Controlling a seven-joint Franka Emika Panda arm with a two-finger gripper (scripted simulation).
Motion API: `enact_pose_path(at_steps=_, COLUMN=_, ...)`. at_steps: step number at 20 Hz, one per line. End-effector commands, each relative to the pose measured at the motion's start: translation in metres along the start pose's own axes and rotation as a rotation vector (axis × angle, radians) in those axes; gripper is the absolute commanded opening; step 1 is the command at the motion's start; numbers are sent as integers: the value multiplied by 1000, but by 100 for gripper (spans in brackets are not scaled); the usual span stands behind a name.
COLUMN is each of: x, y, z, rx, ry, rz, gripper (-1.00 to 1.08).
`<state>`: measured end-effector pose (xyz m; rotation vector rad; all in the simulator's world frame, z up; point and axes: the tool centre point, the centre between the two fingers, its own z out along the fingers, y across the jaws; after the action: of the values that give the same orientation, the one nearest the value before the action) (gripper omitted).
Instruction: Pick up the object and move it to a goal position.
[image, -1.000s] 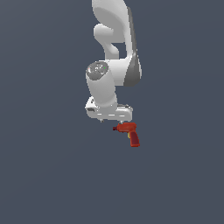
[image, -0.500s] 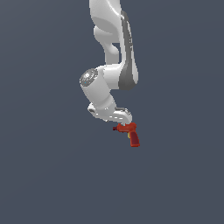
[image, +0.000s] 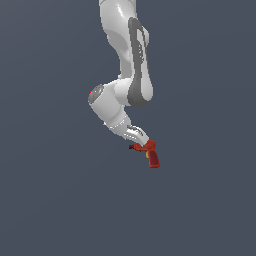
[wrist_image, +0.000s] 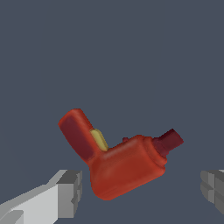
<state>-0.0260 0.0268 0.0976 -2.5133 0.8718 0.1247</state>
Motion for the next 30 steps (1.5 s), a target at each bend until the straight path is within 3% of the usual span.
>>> enact_pose_path(at_steps=1, x=-2, y=1, z=5, rx=39, ry=-6, rz=63, gripper=108)
enact_pose_path(at_steps=17, x=-10, y=17, z=32, rx=254, ry=-37, rz=473, gripper=108)
enact_pose_path(at_steps=30, x=-14, y=26, z=43, rx=333, ry=-47, rz=663, gripper=108)
